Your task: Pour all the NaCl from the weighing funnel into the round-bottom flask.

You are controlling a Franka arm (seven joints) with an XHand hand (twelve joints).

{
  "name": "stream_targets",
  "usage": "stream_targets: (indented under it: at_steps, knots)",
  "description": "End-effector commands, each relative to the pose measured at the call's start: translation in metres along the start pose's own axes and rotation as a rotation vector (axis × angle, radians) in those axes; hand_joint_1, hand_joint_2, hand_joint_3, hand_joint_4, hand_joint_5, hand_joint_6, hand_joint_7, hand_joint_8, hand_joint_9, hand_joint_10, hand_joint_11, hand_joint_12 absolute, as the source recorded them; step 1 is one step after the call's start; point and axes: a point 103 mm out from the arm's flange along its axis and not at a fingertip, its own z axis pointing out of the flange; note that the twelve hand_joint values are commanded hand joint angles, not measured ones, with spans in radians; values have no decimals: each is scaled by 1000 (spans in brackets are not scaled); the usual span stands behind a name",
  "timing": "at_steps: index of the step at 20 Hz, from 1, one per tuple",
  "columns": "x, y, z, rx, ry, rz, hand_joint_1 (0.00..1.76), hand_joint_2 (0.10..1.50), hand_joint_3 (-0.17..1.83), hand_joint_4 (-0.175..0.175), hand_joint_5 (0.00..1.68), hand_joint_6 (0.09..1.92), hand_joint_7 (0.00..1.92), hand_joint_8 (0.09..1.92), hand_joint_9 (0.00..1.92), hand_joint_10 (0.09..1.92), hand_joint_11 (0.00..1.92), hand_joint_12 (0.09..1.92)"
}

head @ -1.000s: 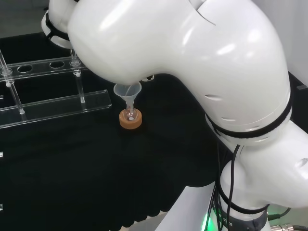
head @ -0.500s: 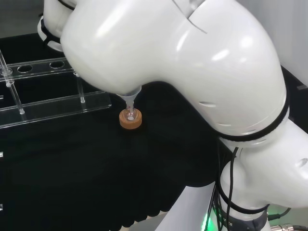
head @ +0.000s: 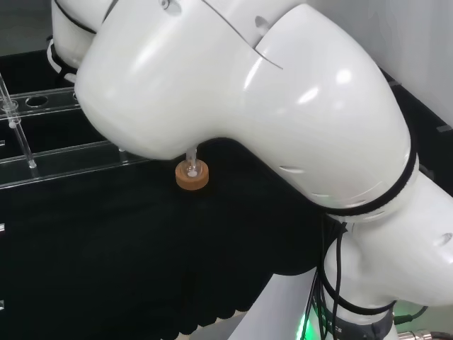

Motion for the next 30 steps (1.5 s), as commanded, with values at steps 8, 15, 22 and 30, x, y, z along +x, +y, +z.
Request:
stream_targets:
  at_steps: [8,15,22,30]
  knots:
    - [4,-2,-12,21,-74,9,1106,674,638,175,1257,696,784,650,1262,100,1022,896]
    - [8,-3,-18,28,-110,20,1106,674,638,175,1258,695,784,650,1258,98,1019,897]
    - [12,-5,-25,38,-219,50,1106,673,639,175,1258,694,782,650,1257,96,1015,898]
    - [16,-7,-29,34,-266,62,1106,672,640,175,1259,693,781,651,1256,95,1012,900]
